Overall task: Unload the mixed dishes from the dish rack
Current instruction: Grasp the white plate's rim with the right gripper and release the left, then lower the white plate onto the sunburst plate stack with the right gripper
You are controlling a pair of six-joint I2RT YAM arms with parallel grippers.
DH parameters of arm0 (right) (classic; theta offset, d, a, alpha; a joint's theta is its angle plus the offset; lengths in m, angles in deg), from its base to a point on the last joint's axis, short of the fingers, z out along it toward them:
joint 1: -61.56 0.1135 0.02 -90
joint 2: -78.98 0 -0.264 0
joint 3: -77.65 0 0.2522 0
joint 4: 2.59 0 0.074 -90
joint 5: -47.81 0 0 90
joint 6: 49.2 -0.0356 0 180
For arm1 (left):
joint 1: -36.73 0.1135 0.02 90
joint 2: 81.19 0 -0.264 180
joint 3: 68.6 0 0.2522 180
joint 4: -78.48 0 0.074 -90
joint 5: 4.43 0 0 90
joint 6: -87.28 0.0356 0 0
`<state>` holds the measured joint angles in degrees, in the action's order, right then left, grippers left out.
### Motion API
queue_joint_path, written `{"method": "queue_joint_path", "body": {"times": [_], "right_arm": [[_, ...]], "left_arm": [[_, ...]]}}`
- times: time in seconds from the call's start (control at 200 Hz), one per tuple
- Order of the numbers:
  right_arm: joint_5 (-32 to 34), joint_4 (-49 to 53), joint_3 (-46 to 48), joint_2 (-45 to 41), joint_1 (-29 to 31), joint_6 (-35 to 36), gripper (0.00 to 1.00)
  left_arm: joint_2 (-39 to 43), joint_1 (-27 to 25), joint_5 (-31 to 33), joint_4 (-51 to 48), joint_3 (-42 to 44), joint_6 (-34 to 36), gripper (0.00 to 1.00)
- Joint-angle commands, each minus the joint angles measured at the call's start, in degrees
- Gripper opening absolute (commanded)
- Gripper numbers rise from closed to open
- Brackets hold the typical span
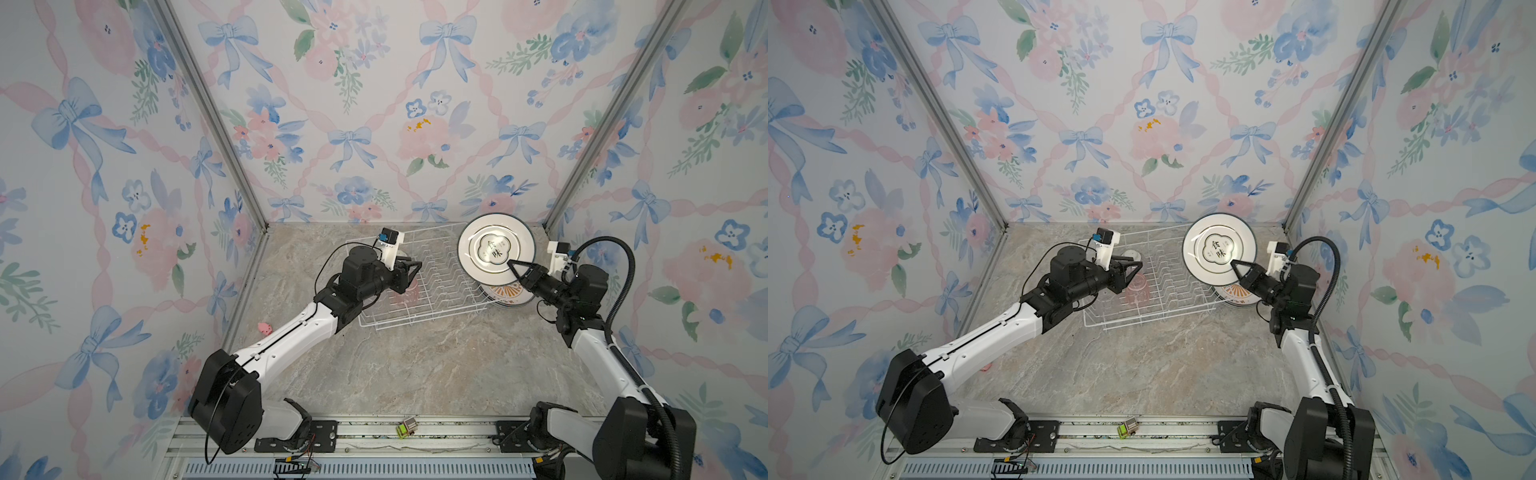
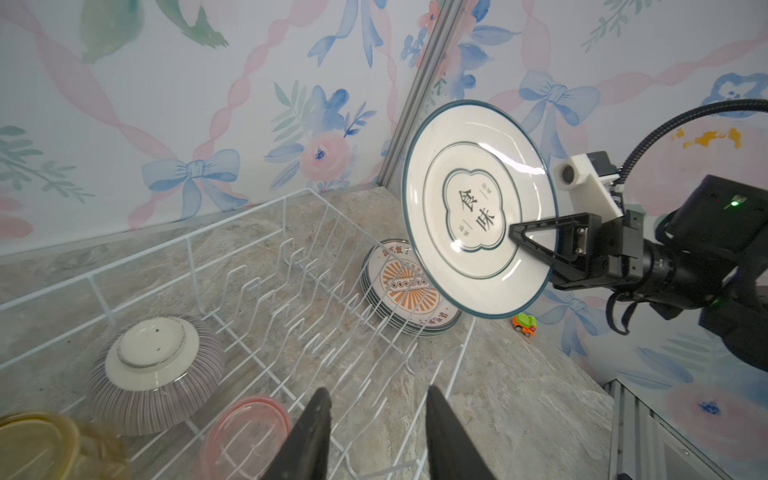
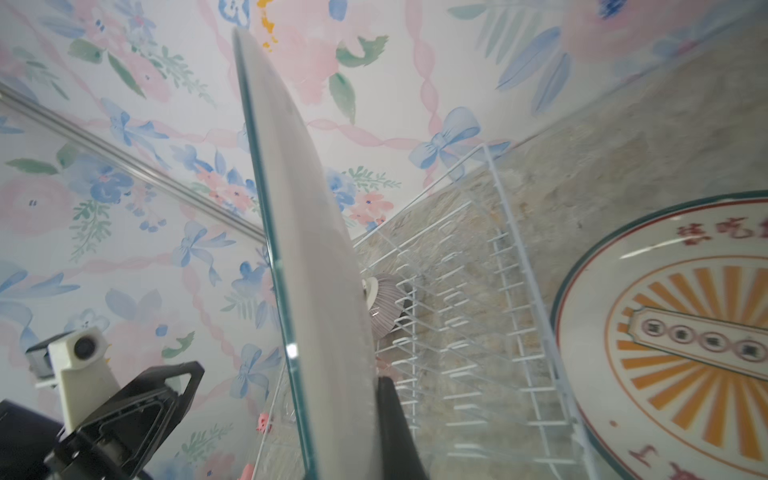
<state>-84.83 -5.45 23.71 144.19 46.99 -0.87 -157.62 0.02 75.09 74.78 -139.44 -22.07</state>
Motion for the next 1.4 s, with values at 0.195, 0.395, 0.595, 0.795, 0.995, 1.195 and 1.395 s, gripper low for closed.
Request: {"method": "queue_joint_path", "body": {"times": [0.195,0.395,0.595,0.795,0.995,1.195,1.395], "right_arm": [[14.0,14.3,-4.8,3.2,-10.0,7.7,0.0],[16.1,13.7,-3.3,8.0,-11.3,8.2,0.0],[15.0,10.9,-2.0,12.0,-11.2,7.5,0.0],[11.9,5.6,-1.2,16.9,-11.1,3.4,0.0],[9.0,-0.2,-1.0,21.3,-9.7,-0.9,0.0],[8.0,-2.6,-1.5,24.4,-7.5,-2.7,0.0],[7.2,-4.5,-1.6,27.0,-6.3,-4.2,0.0]], "left_arm": [[7.9,-3.9,20.2,-5.9,9.3,1.9,0.39],[10.6,-3.6,21.7,-8.0,11.6,1.2,0.4],[10.9,-2.9,20.7,-8.0,11.9,0.7,0.42],[10.6,-2.8,19.7,-7.9,11.9,0.3,0.43],[10.9,-2.6,19.1,-7.9,12.0,0.1,0.43],[10.9,-2.3,18.7,-8.0,12.1,0.0,0.43],[11.0,-2.1,18.4,-8.0,12.1,-0.1,0.43]]}}
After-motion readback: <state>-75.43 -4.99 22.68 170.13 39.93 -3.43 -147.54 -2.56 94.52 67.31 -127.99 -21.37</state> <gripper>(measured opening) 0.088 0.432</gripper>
